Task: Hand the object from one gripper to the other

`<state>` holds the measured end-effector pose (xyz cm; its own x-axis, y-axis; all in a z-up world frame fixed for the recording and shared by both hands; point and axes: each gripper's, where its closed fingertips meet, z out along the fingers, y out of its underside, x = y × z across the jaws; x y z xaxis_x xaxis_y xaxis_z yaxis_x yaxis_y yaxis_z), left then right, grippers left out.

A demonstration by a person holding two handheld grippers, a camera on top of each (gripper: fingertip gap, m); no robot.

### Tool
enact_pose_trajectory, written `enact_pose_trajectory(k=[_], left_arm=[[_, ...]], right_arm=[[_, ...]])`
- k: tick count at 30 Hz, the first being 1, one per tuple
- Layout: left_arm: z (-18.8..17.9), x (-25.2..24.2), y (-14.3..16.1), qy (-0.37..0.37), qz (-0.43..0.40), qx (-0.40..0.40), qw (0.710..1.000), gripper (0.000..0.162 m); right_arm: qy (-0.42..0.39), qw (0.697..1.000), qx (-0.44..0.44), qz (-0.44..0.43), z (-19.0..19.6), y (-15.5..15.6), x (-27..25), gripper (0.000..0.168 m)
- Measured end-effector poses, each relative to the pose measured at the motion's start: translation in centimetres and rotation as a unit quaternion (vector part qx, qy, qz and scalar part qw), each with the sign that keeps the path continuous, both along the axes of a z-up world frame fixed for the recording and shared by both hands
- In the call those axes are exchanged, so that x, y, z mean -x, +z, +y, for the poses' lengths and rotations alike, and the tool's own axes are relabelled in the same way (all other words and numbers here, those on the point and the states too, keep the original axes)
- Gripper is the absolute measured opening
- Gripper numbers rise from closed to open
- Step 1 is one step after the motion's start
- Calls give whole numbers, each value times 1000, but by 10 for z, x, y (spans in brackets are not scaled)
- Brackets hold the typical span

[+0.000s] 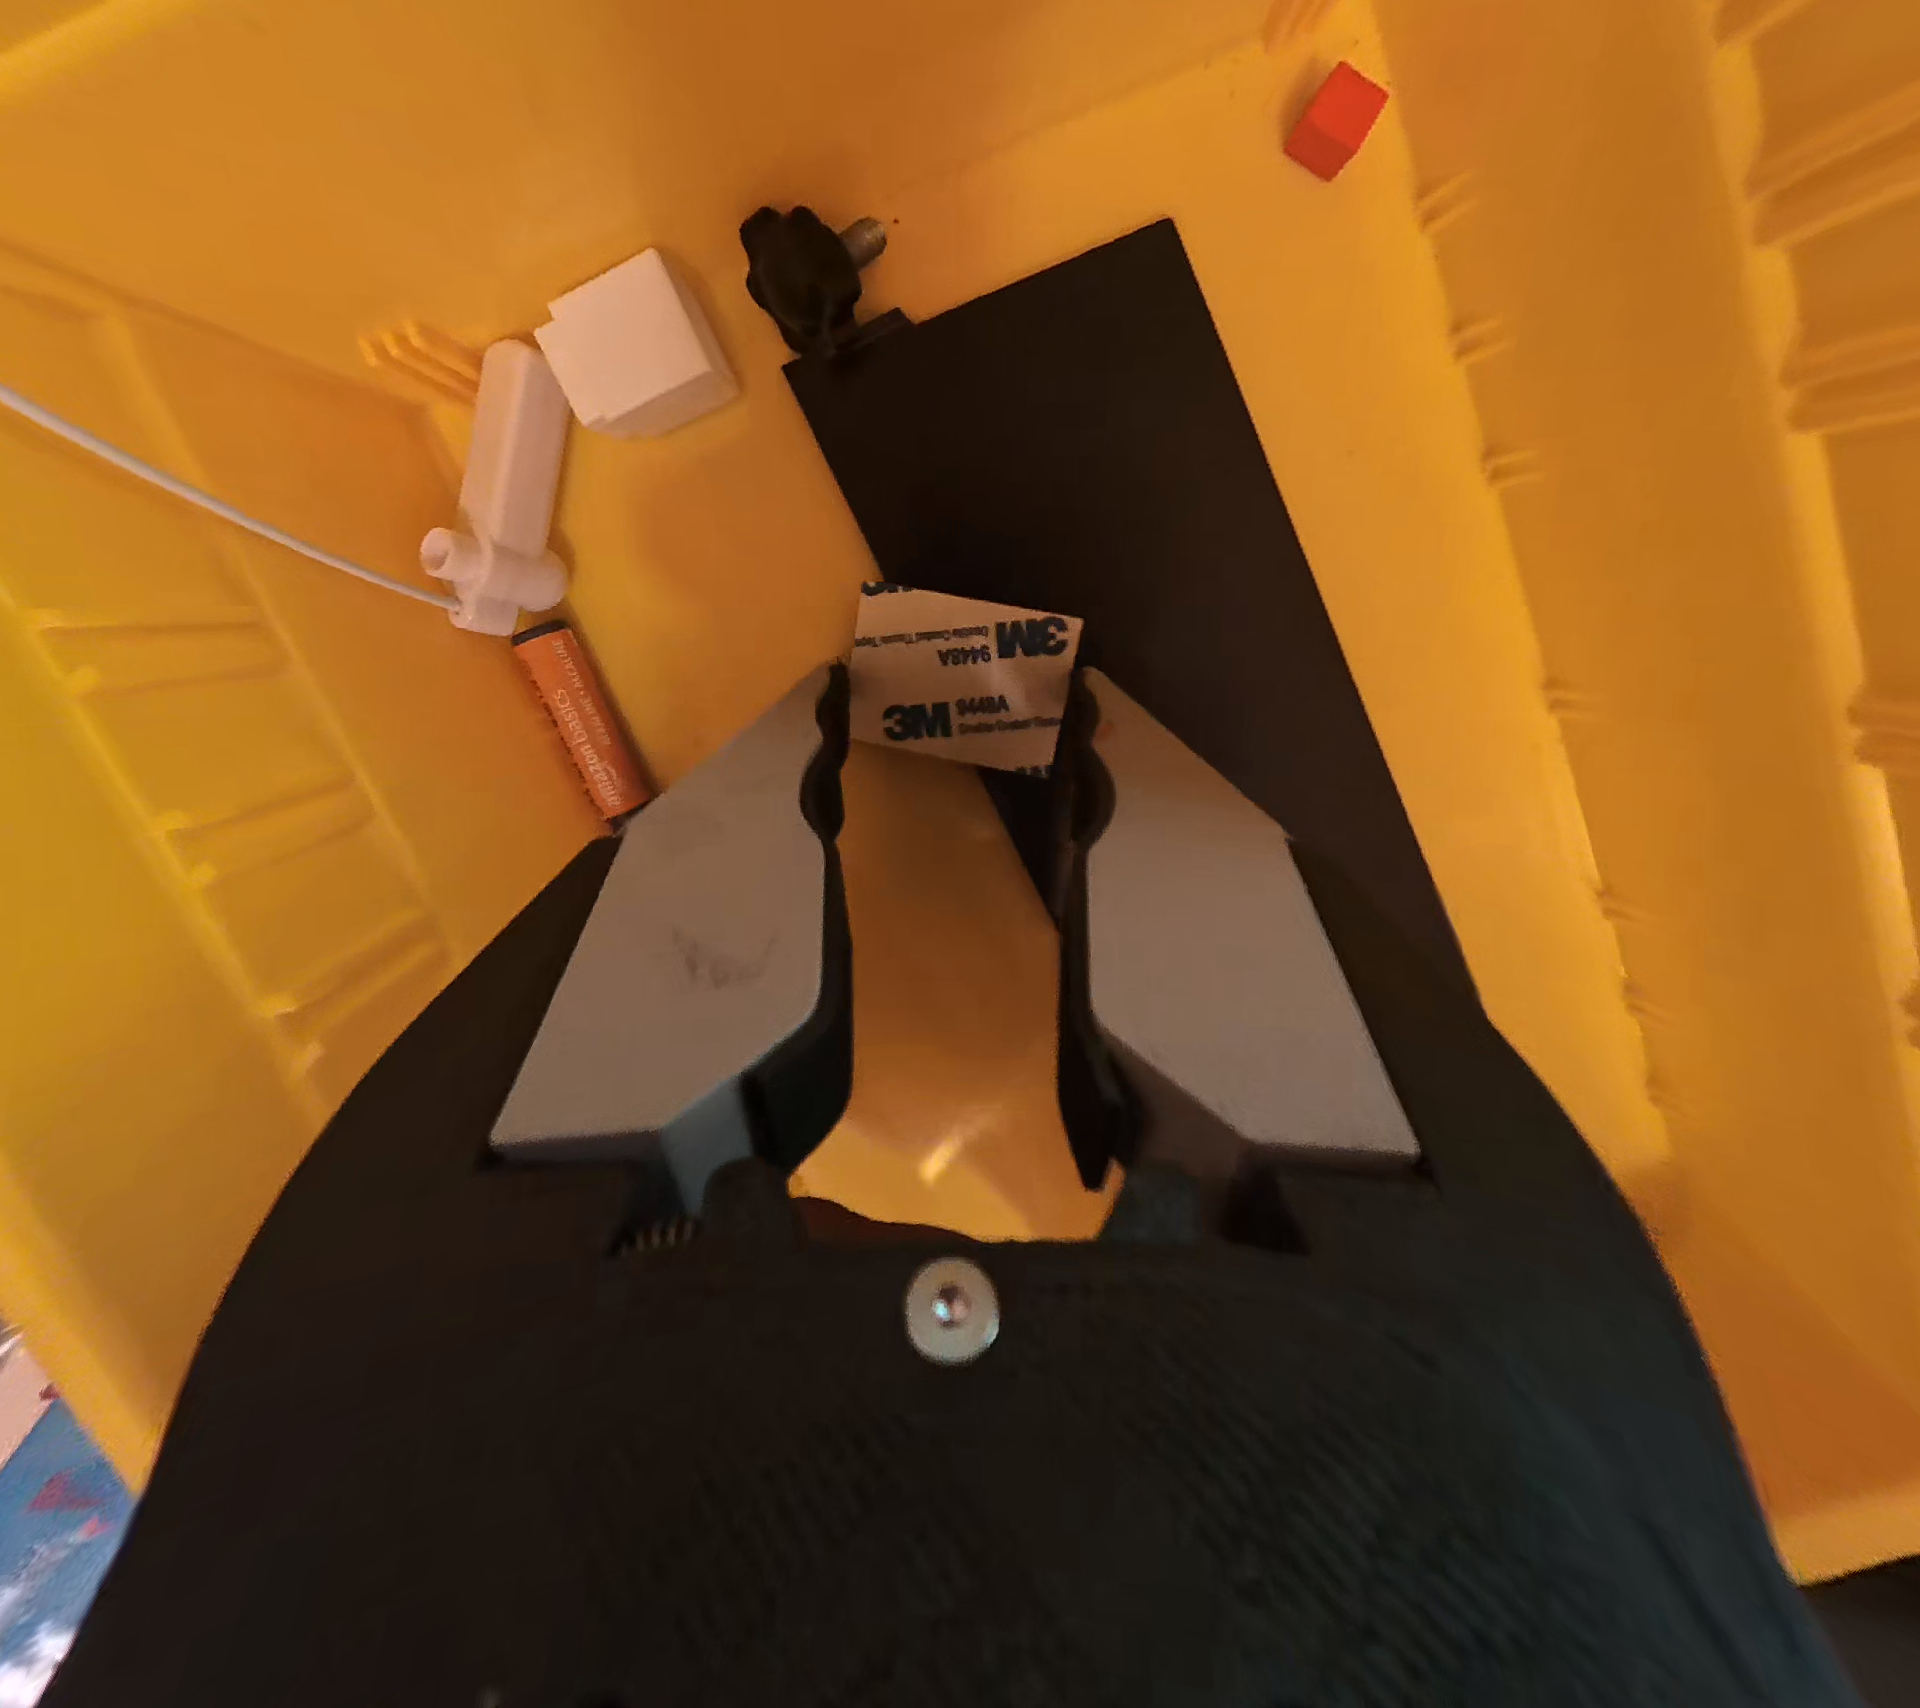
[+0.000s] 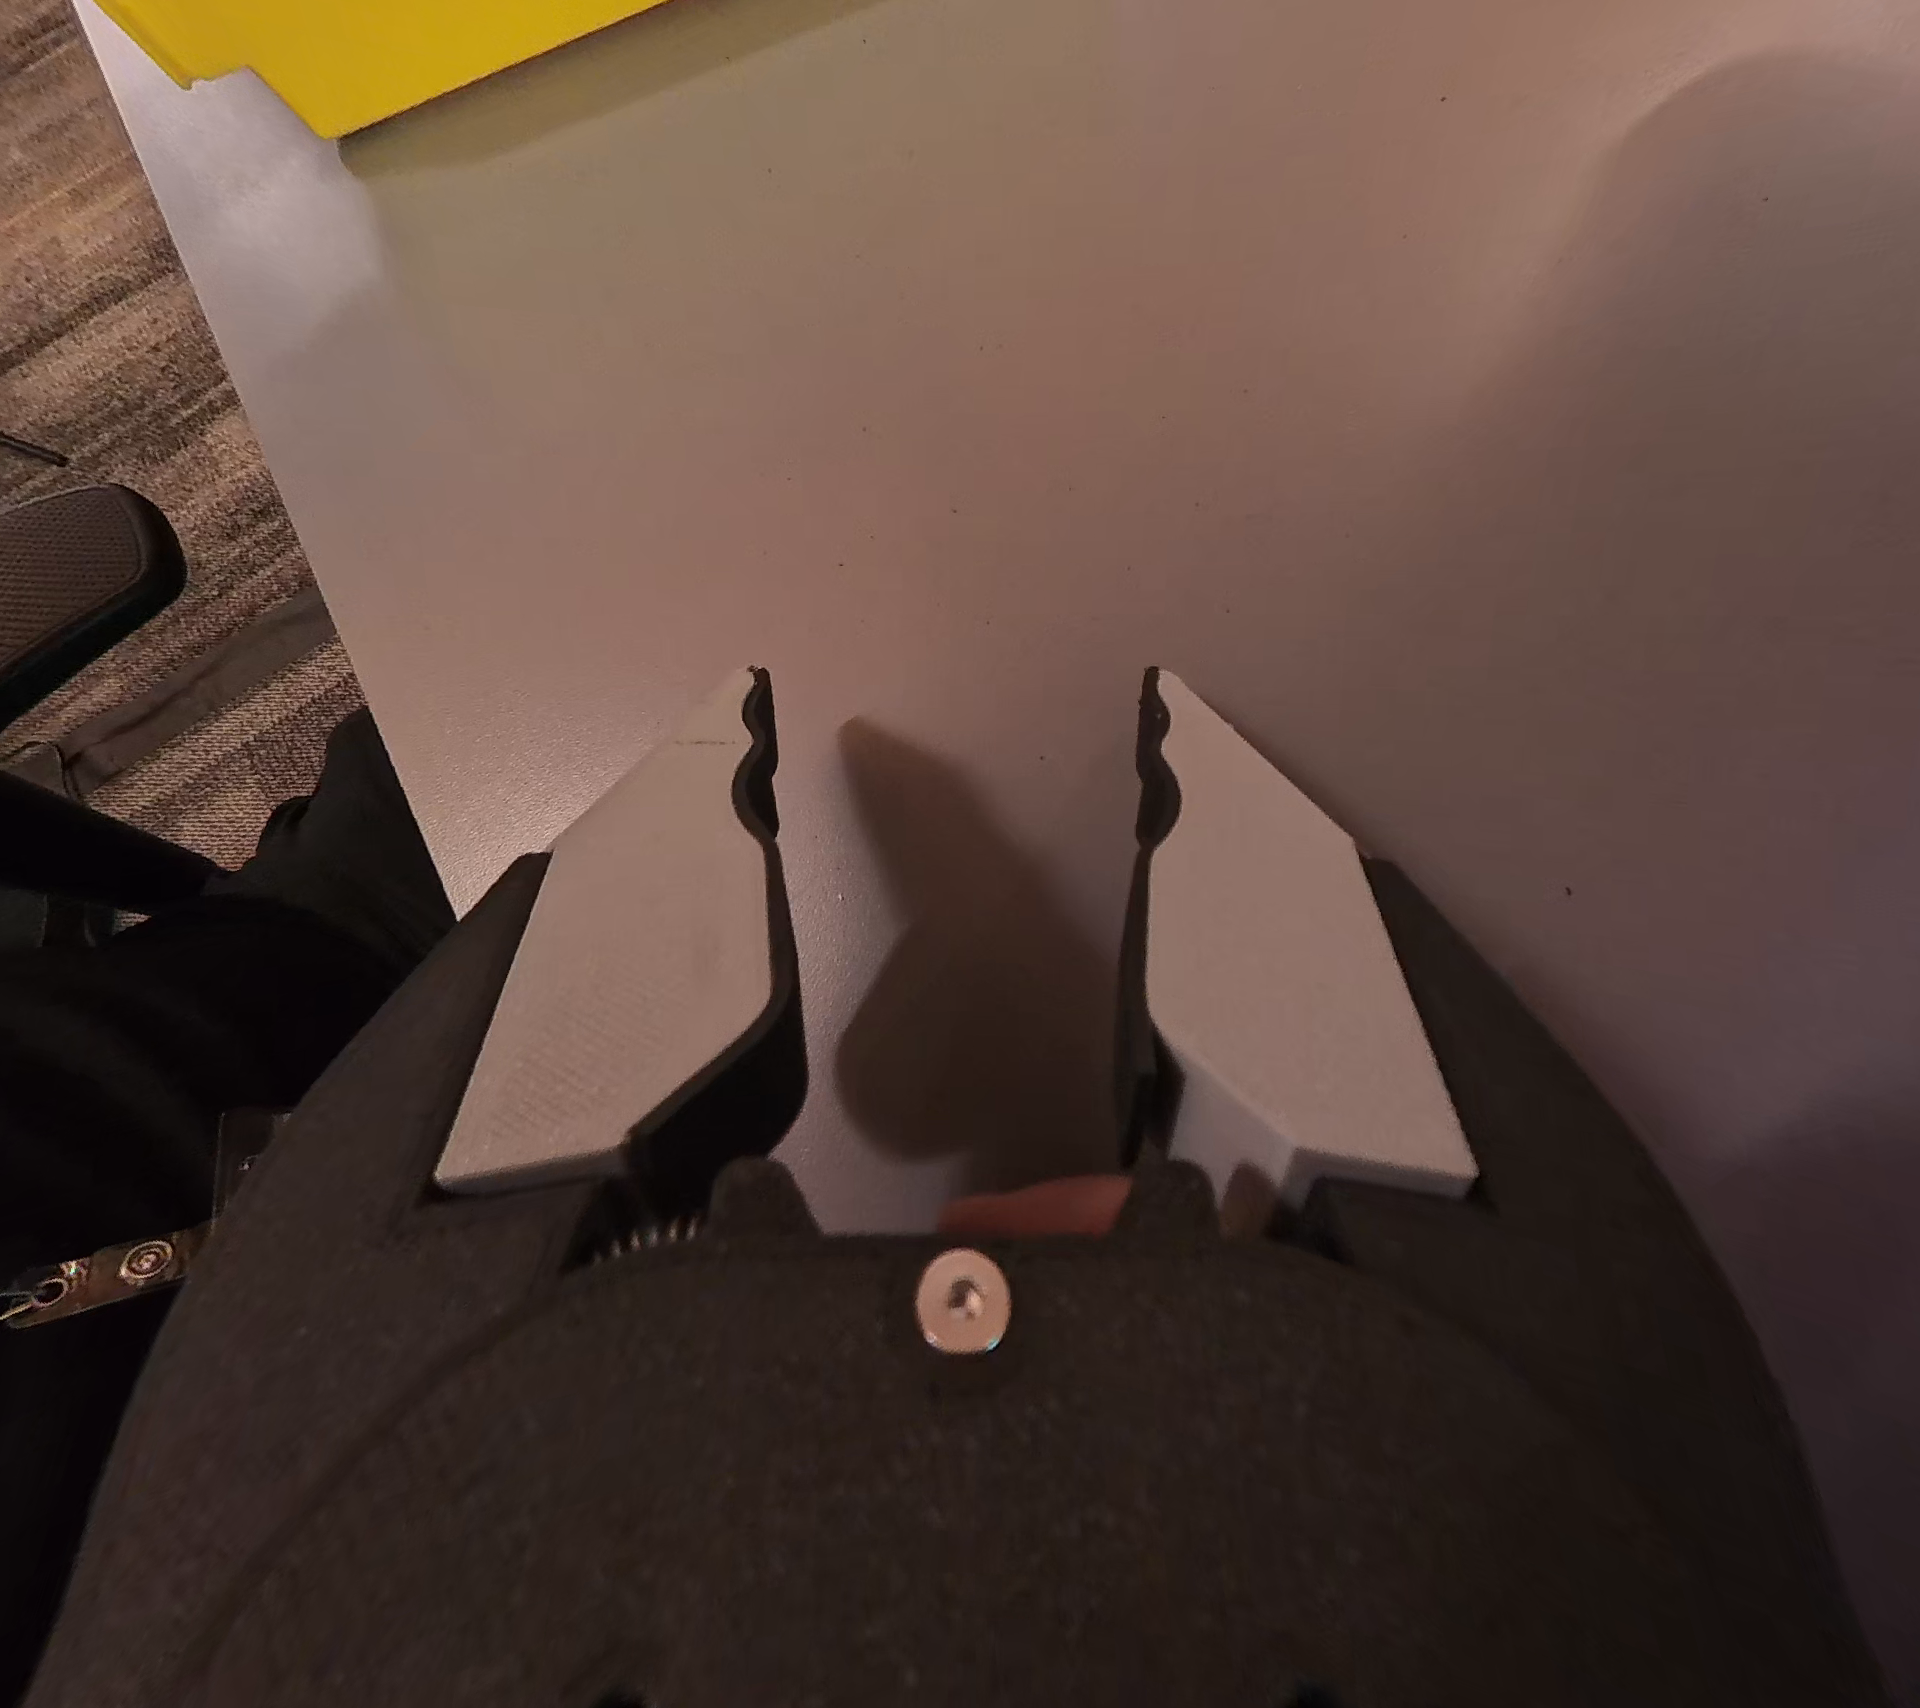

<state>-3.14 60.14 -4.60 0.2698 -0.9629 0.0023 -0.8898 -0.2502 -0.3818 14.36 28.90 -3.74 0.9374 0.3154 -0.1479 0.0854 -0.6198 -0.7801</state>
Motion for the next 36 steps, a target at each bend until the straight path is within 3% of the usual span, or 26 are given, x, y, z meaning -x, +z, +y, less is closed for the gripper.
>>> enact_pose_trajectory(k=[4, 8, 12, 16, 19, 21, 23, 28, 33, 36], left_arm=[[4, -3, 26, -19, -17, -98, 995, 39], [-5, -18, 105, -22, -120, -275, 954, 39], [-106, -41, 176, -93, -281, -366, 882, 39], [-213, -67, 158, -182, -292, -459, 819, 39], [-262, -93, 123, -223, -277, -524, 774, 39], [-290, -113, 103, -252, -301, -518, 760, 39], [-305, -125, 94, -263, -311, -537, 739, 39], [-334, -144, 86, -263, -374, -526, 717, 39], [-349, -143, 88, -269, -411, -558, 669, 38], [-346, -149, 77, -278, -387, -552, 684, 39]], right_arm=[[0, 1000, -1, 0, 0, 0, 0, 68], [1, 1000, 1, 1, 0, 0, 0, 67], [3, 1000, -6, 2, -1, 2, 1, 66], [29, 997, -59, 26, -4, 20, 8, 61], [44, 989, -115, 87, -6, 43, 11, 60], [56, 978, -155, 129, -8, 59, 14, 58], [71, 969, -184, 149, -12, 70, 18, 52], [100, 959, -230, 134, -21, 80, 26, 52], [105, 957, -243, 122, -24, 82, 29, 49], [111, 957, -244, 110, -25, 80, 32, 47]])
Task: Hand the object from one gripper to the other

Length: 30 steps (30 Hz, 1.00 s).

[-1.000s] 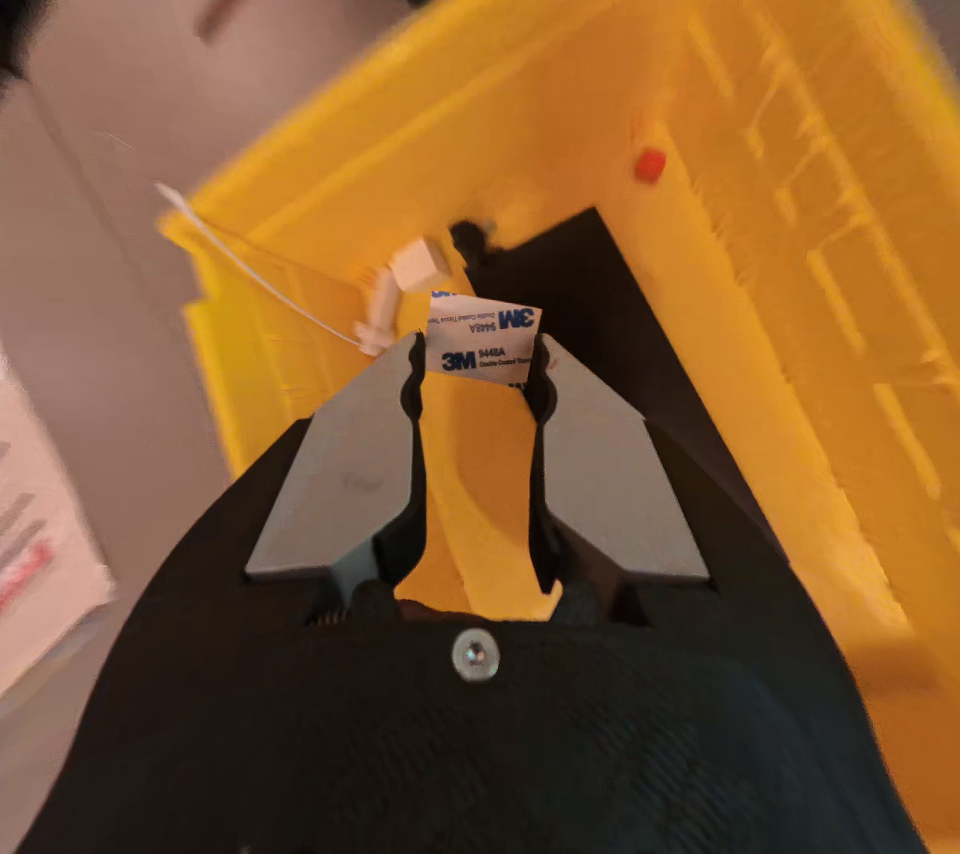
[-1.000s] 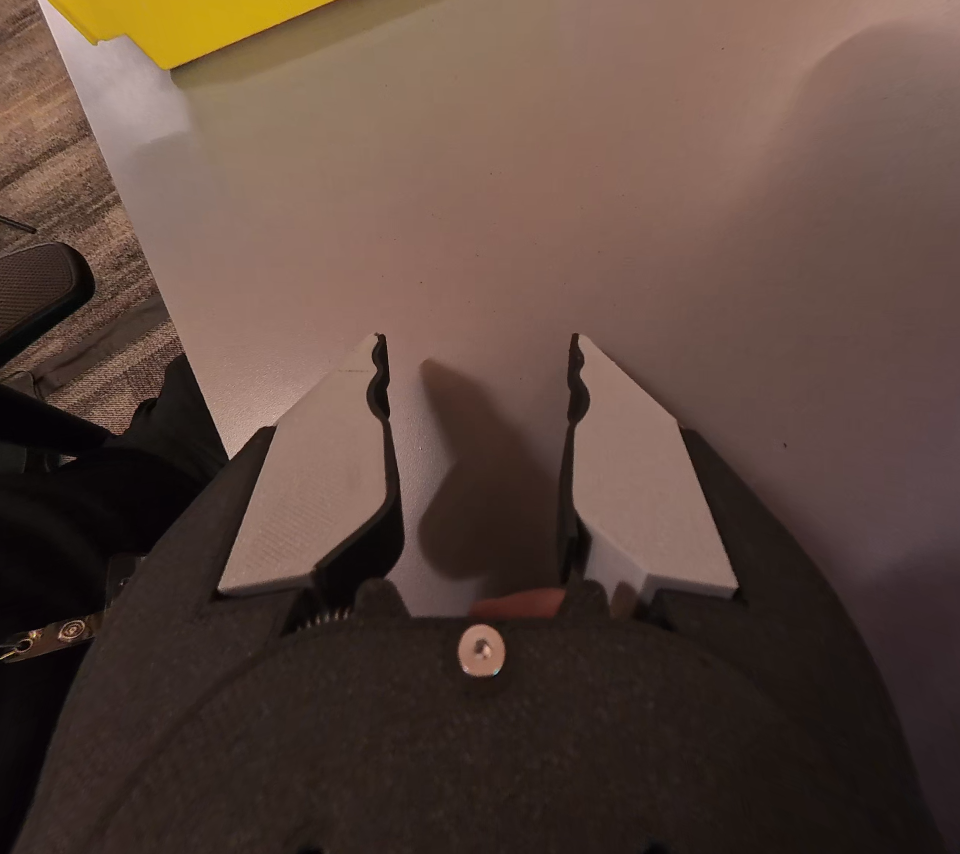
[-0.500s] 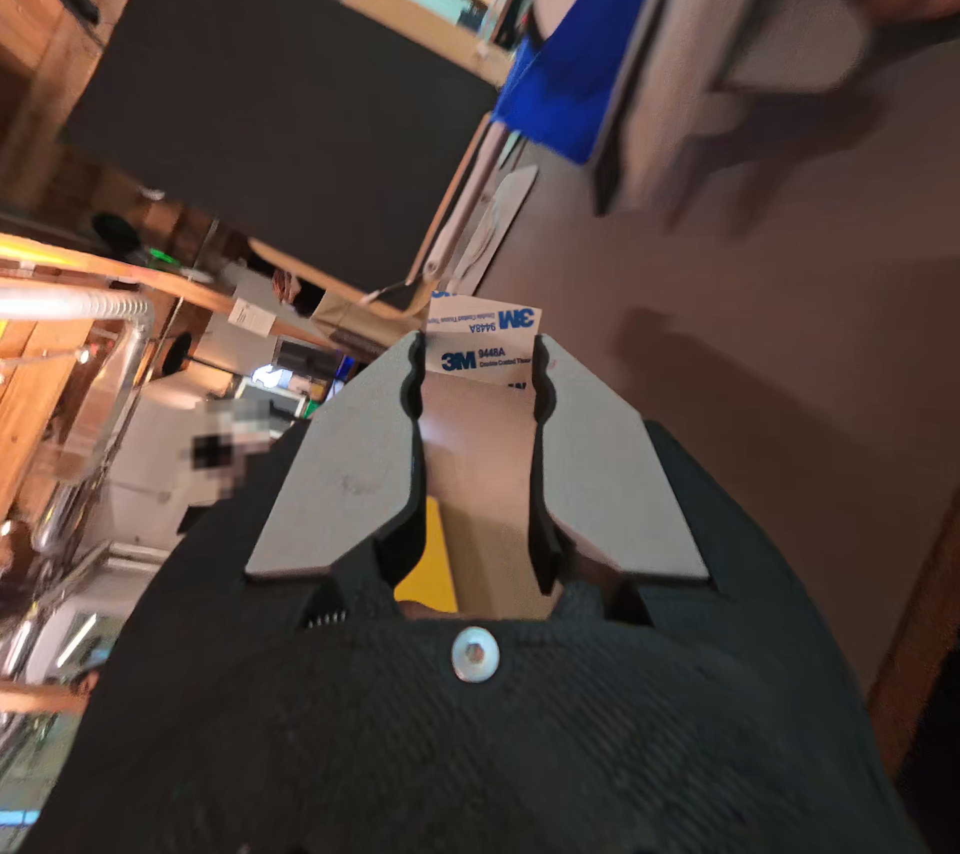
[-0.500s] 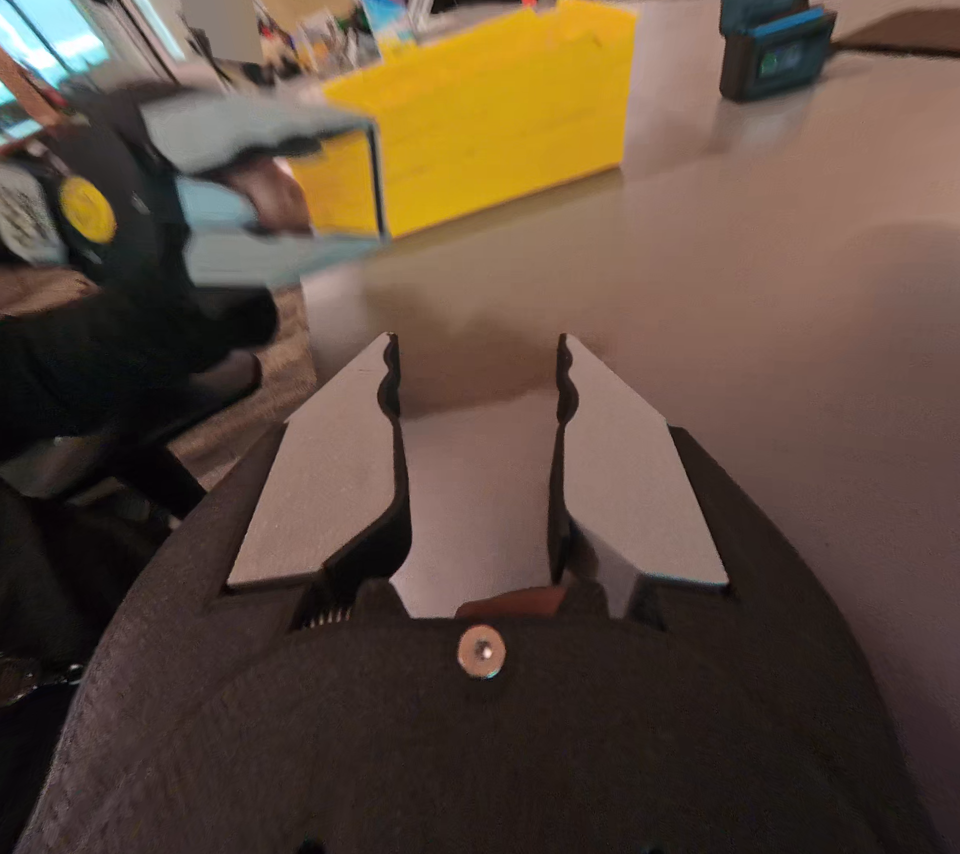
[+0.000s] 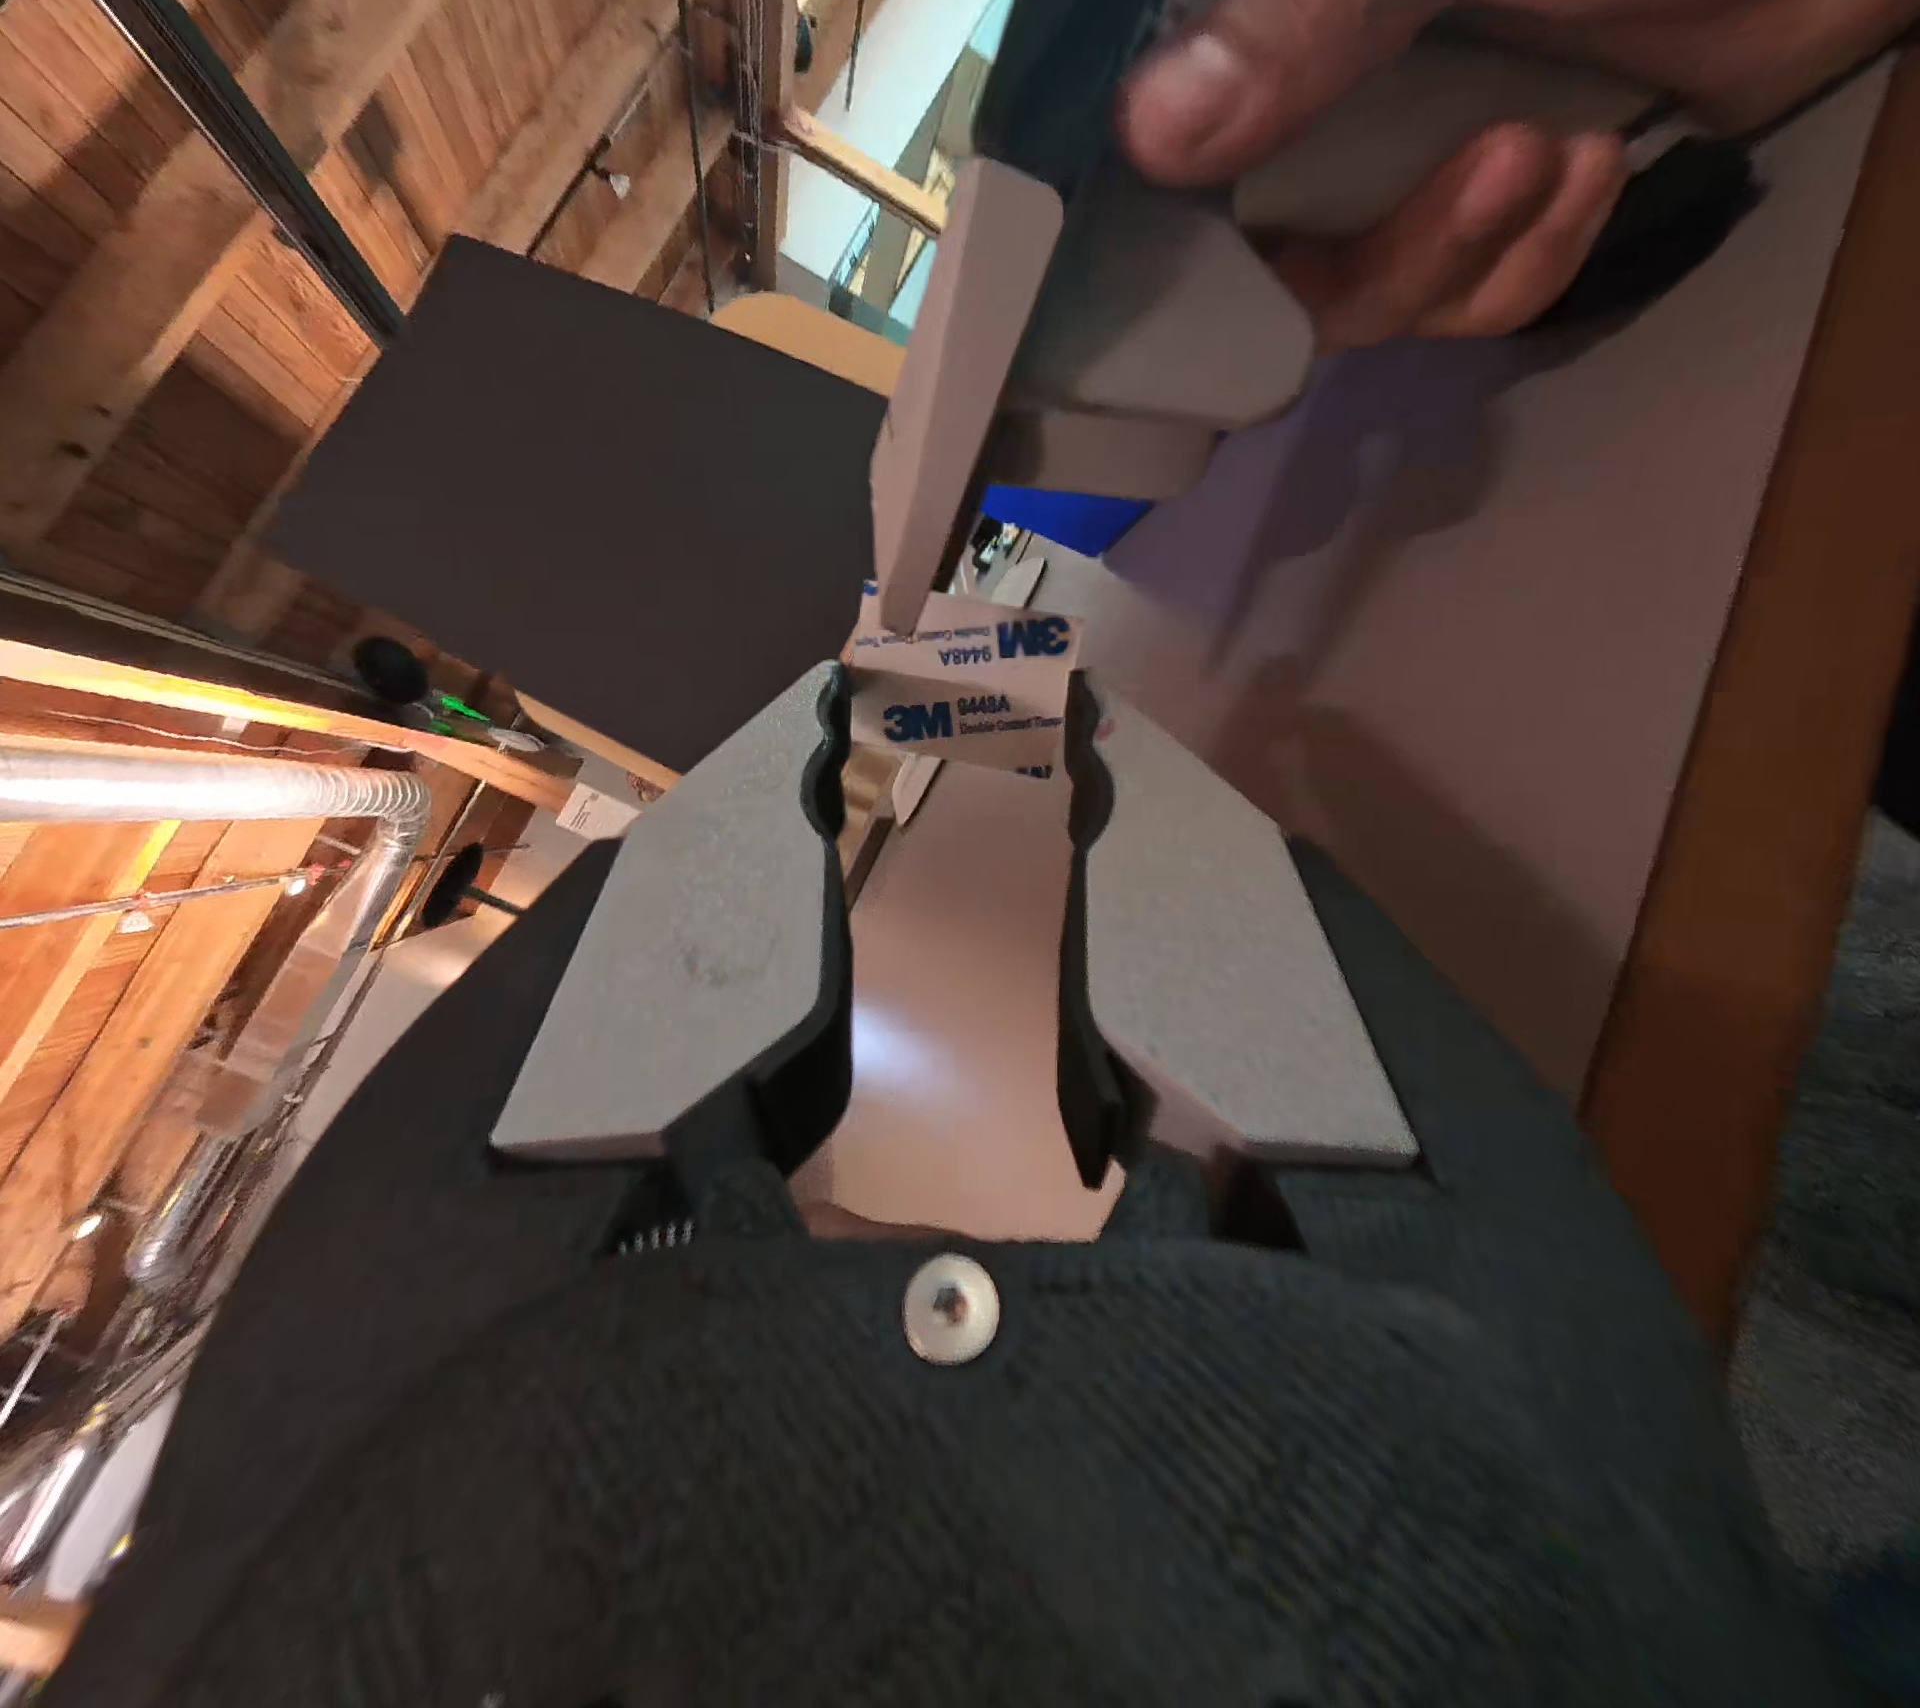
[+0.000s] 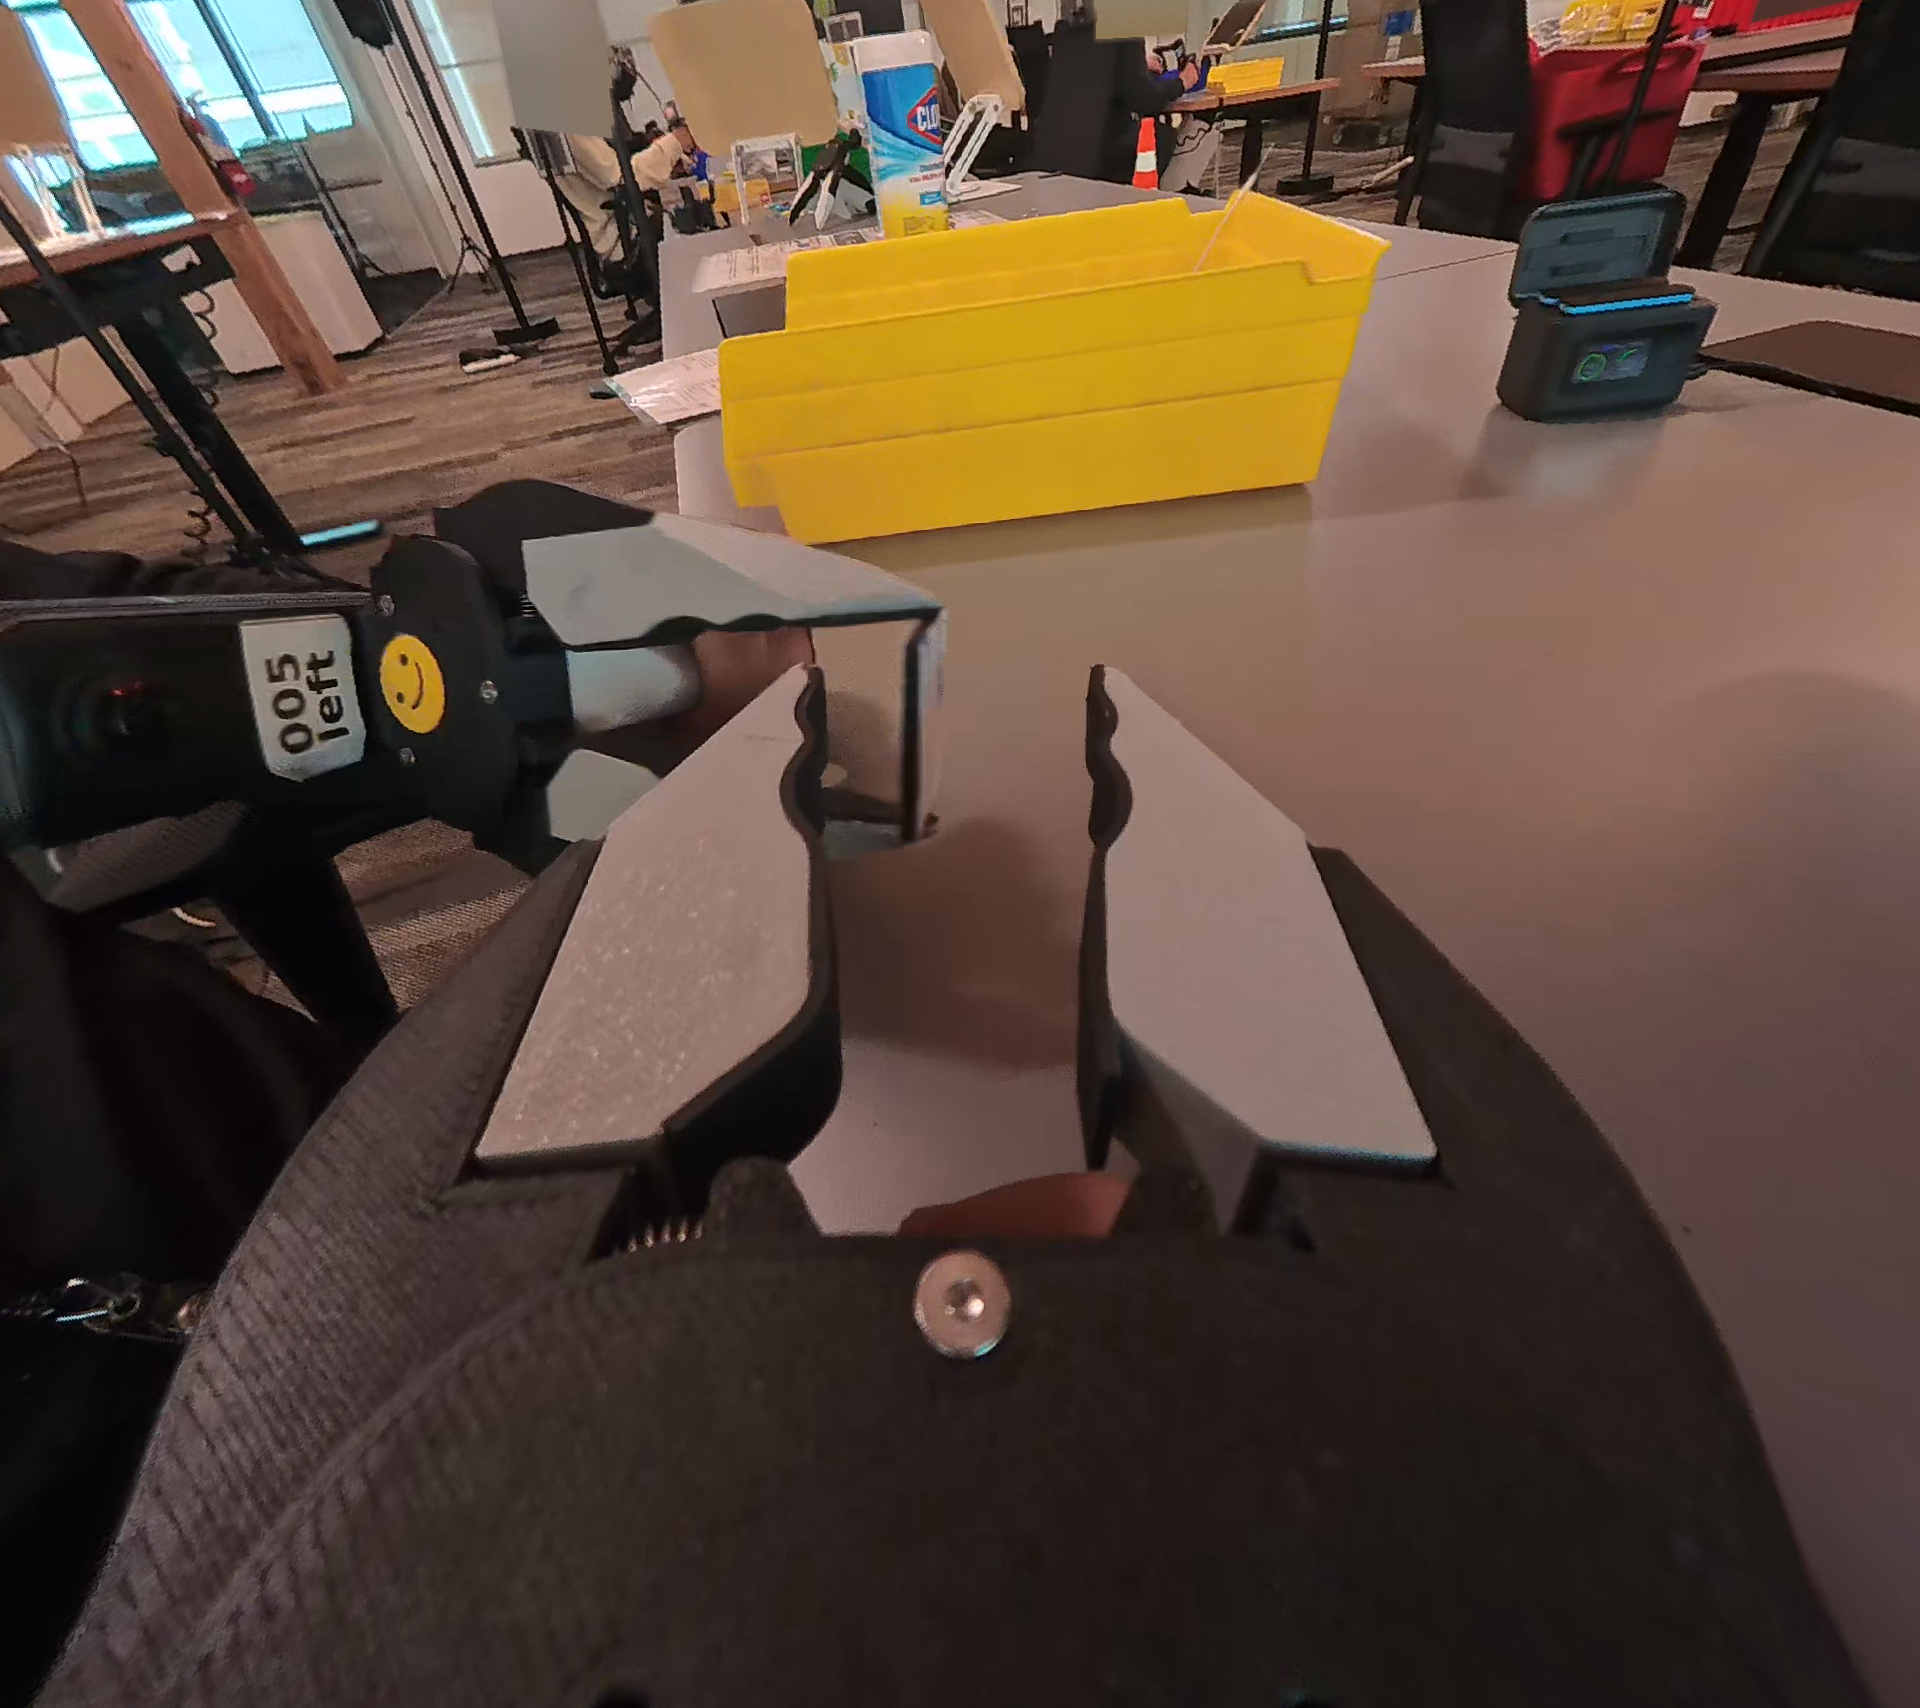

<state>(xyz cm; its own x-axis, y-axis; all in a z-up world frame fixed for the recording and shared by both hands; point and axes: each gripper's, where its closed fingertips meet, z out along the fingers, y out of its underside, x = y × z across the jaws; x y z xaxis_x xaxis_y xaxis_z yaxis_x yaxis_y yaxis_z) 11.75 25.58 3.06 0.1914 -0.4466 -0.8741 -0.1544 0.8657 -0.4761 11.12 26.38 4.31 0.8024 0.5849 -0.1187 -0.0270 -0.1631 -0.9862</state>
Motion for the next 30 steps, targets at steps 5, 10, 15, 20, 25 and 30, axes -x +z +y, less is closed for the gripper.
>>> enact_pose_trajectory(k=[5, 10, 15, 20, 25, 30], left_arm=[[-3, -1, -1, -7, 1, -2, 1000, 39], [-3, 1, 3, -11, -6, 8, 1000, 39], [-16, 7, 15, -54, -38, 46, 997, 31], [-25, 22, 51, -130, -36, 194, 972, 35], [-45, 32, 49, -217, 99, 328, 914, 47], [-56, 38, 54, -234, 92, 287, 924, 35]], right_arm=[[-10, 999, -12, -32, -1, -2, 4, 22], [-3, 998, -17, -57, -4, -5, 10, 2], [-5, 995, -53, -78, -9, 1, 11, 0], [-5, 985, -99, -139, -21, 15, 5, 0], [35, 939, -221, -261, -50, 46, 19, 0], [96, 912, -263, -301, -80, 58, 43, 0]])
